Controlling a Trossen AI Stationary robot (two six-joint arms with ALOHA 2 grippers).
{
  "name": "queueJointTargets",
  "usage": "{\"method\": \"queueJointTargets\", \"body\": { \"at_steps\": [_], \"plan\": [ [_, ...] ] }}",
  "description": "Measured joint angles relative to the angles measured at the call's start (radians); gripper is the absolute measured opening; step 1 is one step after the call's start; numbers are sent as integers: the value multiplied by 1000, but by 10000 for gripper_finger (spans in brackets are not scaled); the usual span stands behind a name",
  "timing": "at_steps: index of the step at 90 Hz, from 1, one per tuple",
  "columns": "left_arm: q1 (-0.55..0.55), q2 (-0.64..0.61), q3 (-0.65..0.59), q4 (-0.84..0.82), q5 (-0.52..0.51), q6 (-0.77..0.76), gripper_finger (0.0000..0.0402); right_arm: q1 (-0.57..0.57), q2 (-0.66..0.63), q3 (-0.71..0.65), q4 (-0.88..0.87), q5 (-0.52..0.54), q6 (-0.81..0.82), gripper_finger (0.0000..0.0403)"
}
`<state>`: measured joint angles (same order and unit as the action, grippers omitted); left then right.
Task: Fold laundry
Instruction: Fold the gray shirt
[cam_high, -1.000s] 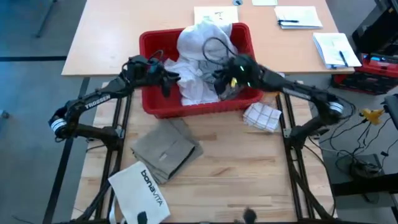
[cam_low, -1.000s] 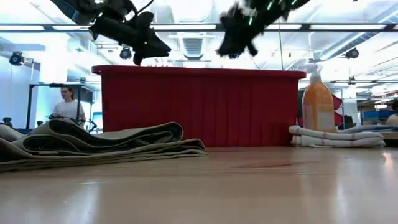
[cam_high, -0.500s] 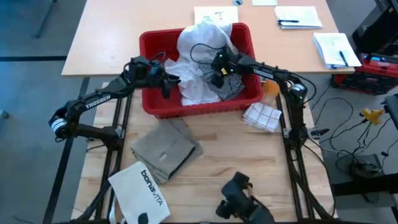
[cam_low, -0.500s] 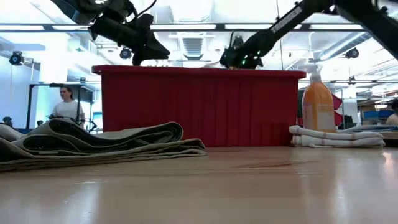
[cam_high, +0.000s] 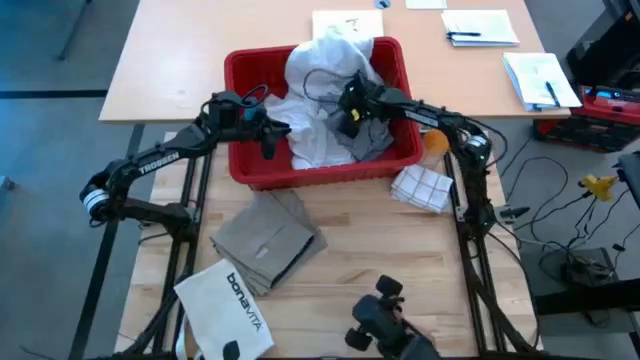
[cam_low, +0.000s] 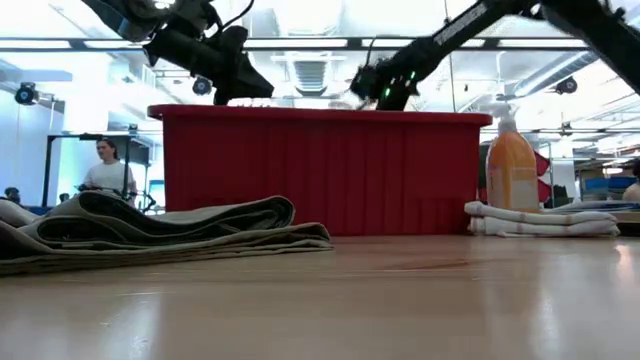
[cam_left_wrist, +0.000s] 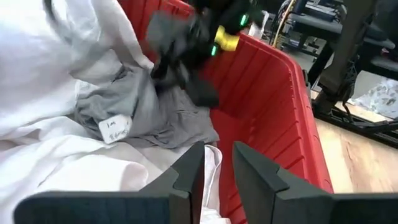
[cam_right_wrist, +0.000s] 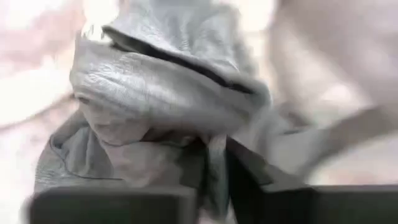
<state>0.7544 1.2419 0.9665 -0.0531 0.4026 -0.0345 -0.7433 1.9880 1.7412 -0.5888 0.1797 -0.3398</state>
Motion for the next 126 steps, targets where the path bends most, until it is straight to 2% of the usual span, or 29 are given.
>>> {"method": "queueJointTargets", "body": {
  "at_steps": [8,23,46,70,86,97,115,126],
  "plan": [
    [0,0,0,4,0,0,64,0,-77,0,-3,-10,38,12],
    [0,0,0,6,0,0,65,6,-260,0,-5,-150,137,3],
    [0,0,0,8,0,30,64,56,-503,0,-1,-236,264,1],
    [0,-3,2,20,0,26,63,142,-641,0,-3,-521,462,0],
    [0,-16,39,36,0,17,64,279,-685,0,-8,-657,539,0],
    [0,-16,73,36,0,-11,63,416,-702,0,-10,-713,604,0],
    [-11,-16,128,53,0,-49,64,691,-719,0,-12,-730,655,0],
    [-34,-14,171,73,6,-14,67,848,-727,0,-27,-692,654,0]
  ]
}}
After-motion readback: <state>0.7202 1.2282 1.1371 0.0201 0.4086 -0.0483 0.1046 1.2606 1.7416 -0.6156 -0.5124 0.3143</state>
